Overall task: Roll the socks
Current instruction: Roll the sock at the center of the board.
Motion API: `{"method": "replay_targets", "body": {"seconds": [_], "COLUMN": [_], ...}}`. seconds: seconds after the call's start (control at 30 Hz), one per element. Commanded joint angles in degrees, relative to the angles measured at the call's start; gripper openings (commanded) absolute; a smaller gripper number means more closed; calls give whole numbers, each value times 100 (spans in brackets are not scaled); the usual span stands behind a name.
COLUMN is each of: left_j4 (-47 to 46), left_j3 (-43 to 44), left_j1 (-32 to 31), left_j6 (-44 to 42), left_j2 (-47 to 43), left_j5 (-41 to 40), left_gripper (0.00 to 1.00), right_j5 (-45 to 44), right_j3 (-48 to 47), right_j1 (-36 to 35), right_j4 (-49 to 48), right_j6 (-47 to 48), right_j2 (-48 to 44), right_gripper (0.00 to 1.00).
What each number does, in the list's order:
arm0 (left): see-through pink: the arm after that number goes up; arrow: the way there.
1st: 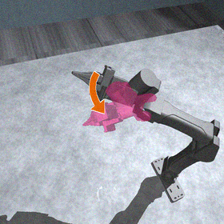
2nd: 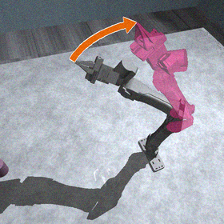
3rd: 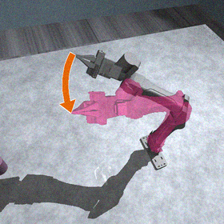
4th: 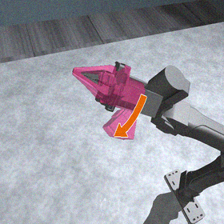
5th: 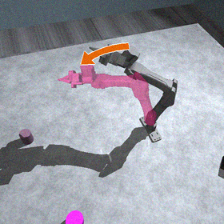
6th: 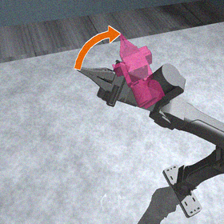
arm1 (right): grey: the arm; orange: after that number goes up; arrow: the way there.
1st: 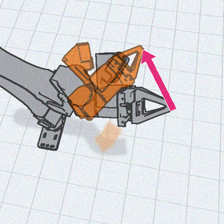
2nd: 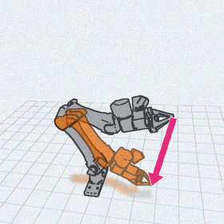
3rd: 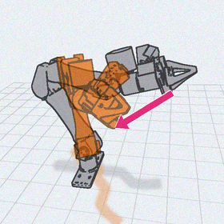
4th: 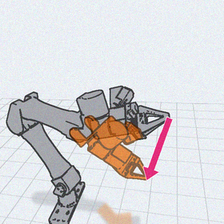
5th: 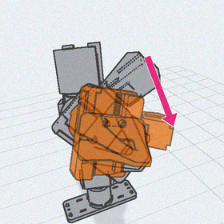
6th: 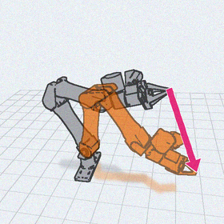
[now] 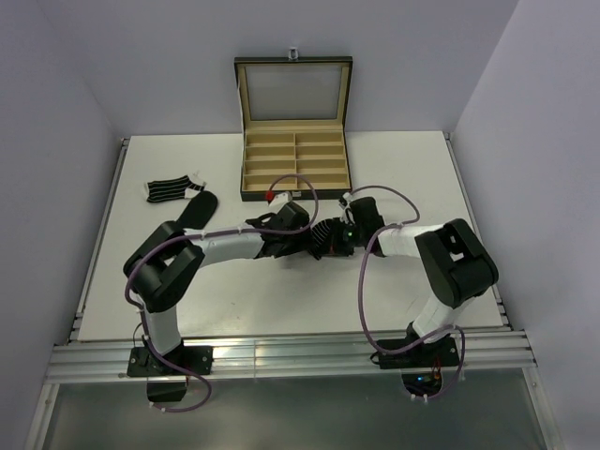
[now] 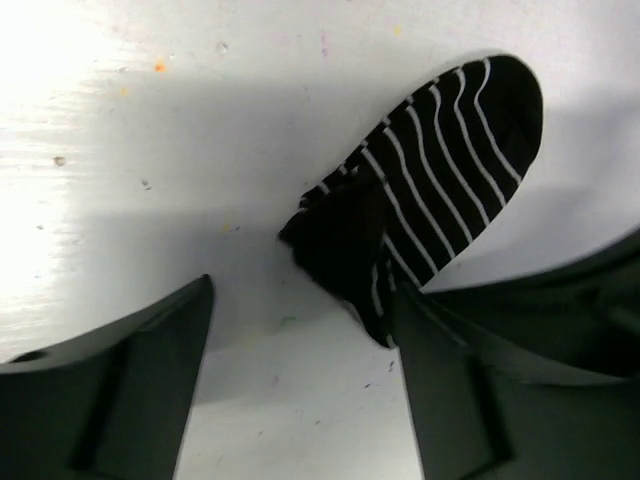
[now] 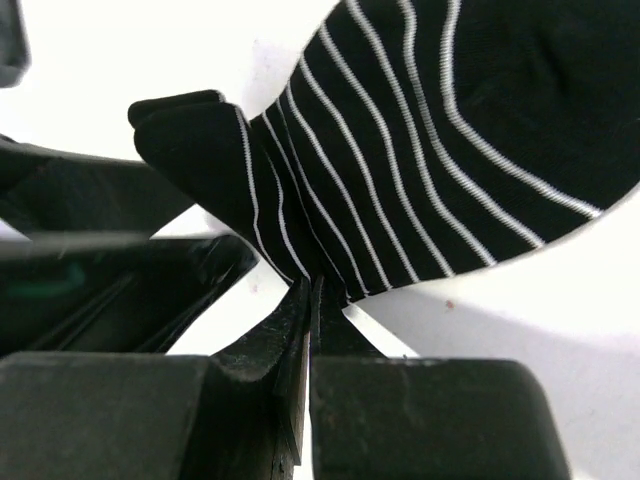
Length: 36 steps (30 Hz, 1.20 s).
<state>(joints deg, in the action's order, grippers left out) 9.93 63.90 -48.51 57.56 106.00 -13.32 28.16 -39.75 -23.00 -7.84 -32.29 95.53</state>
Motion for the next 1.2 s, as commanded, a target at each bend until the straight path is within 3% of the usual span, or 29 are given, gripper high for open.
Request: {"method": "replay_targets", "body": {"seconds": [0.0,0.27,0.57,0.87,1.07,1.17], "left_j4": [1,-843,-1740,-1565,-1143,-767], "left_j3": [-359,-940,-1073,-827,-572,-432], "left_j1": [-36,175,474,483,492,492], "left_j6": [-52,106,194,291,405,440], "left_j2": [-298,-545,-291,114,430,597], "left_j5": [-4,435,1033,1025,858,840], "left_gripper": [80,77,69,62,50,38], "right_j5": [399,1358,1420,1297,1192,1078], "right_j3": [3,-42,-305,-481,-534,-560], "right_j1": [348,823,982,982,982,973], "right_j4": [-113,-403,19,379,467,555], "right_j6": [-224,-655,-454,-225,-163,-76], "right_j2": [414,1038,1258,1311,1302,1223], "right_gripper": [0,0,0,0,0,0]}}
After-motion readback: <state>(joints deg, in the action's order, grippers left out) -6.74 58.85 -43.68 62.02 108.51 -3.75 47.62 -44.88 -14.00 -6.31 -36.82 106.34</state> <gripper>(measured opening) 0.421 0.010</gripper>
